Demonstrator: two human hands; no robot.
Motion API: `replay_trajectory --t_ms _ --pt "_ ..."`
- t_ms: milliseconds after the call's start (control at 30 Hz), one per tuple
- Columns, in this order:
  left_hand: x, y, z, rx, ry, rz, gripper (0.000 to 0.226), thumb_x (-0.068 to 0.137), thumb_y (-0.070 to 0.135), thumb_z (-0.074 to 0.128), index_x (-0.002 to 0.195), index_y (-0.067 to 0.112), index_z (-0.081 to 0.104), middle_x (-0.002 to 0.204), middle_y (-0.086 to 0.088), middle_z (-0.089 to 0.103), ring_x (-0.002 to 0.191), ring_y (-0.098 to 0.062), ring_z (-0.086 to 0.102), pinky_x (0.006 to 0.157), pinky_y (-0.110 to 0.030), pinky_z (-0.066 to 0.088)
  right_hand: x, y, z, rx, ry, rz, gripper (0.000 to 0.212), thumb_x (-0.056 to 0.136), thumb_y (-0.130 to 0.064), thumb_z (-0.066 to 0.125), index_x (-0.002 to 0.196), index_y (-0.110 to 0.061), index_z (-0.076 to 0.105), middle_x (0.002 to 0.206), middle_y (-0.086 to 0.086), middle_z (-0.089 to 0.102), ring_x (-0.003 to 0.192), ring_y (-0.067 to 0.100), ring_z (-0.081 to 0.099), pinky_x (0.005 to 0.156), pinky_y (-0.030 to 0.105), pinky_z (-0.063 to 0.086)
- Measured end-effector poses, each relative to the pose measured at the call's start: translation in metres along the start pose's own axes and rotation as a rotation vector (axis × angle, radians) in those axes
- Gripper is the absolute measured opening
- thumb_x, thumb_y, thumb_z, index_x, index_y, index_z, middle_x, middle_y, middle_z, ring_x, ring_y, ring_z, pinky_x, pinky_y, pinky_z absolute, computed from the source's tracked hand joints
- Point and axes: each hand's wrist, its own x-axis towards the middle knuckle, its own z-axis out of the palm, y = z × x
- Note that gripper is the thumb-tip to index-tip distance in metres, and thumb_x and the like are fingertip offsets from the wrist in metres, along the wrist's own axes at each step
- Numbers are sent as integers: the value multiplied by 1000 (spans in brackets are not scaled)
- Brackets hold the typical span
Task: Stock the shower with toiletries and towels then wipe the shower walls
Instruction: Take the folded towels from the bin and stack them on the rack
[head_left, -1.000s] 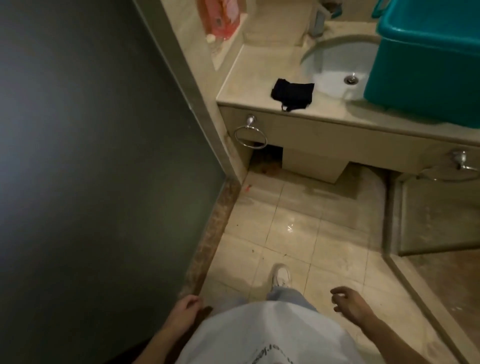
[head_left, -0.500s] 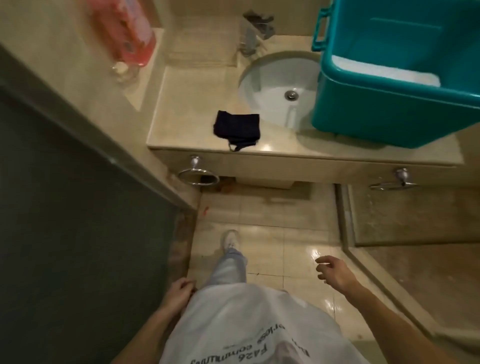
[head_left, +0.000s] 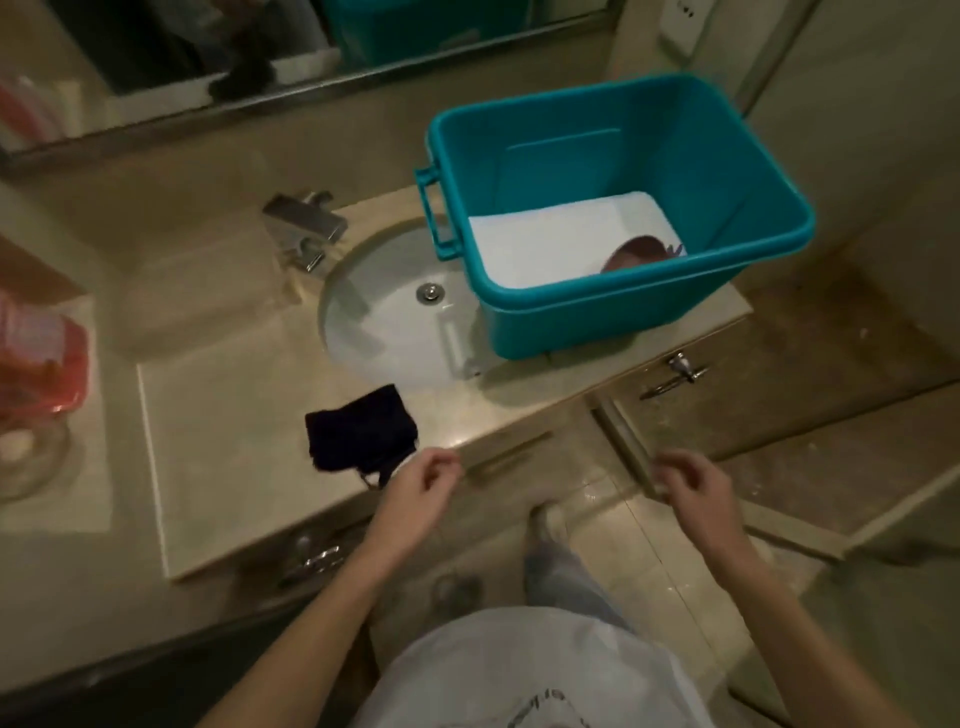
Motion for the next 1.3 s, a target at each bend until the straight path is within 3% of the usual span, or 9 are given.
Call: replay_trajectory --t_ms 100,200,300,367,567,733,967,1133,1300 --pt "22 76 1 73 102 290 13 99 30 60 108 31 69 101 18 69 96 1 62 76 -11 48 28 -65 -21 46 210 -204 26 98 -7 54 119 -17 66 114 -1 66 101 11 63 88 26 53" --pt "47 142 1 136 213 587 15 98 20 61 110 18 68 104 9 67 95 -6 62 77 -10 47 65 -129 -44 38 356 -521 22 98 -7 55 115 -16 64 111 0 65 96 2 61 84 11 48" --pt "87 192 1 194 297 712 15 99 17 60 111 14 67 108 8 64 99 -2 60 80 -9 47 119 -179 -62 -66 413 -765 18 97 -8 56 111 -10 66 109 1 66 97 10 61 89 21 48" --pt "121 220 2 235 364 747 17 97 11 58 110 16 68 108 9 64 100 -3 59 84 -10 45 164 -208 -68 -158 331 -817 21 94 -11 59 112 -12 68 113 0 68 105 15 61 94 29 47" --pt "244 247 15 585 185 408 33 92 29 56 125 28 60 132 3 58 125 -16 51 105 -34 41 318 -250 -56 -601 -147 -743 56 80 -45 57 128 -17 62 131 3 63 126 29 53 107 44 44" --pt "317 235 32 673 46 -14 54 93 41 55 142 20 46 150 -13 38 139 -31 36 114 -42 34 411 -251 -26 -974 -476 -615 70 85 -45 65 146 -15 44 146 8 51 133 32 46 110 43 41" --pt "348 214 36 718 34 -211 50 97 36 50 144 21 45 153 -7 33 139 -28 35 111 -40 37 464 -233 0 -1197 -557 -615 55 88 -28 59 138 -16 41 134 12 53 120 32 51 102 43 44" --pt "345 197 51 648 66 -254 48 96 22 51 138 5 36 149 -8 25 128 -26 41 106 -36 39 489 -230 4 -1220 -646 -526 64 84 -46 67 135 -14 46 135 10 53 121 30 51 106 42 43" --pt "353 195 57 479 133 -345 59 95 37 53 138 2 33 146 -7 23 118 -26 51 104 -40 44 492 -247 11 -1377 -767 -479 59 75 -52 69 122 -19 55 123 8 52 115 28 48 93 38 46"
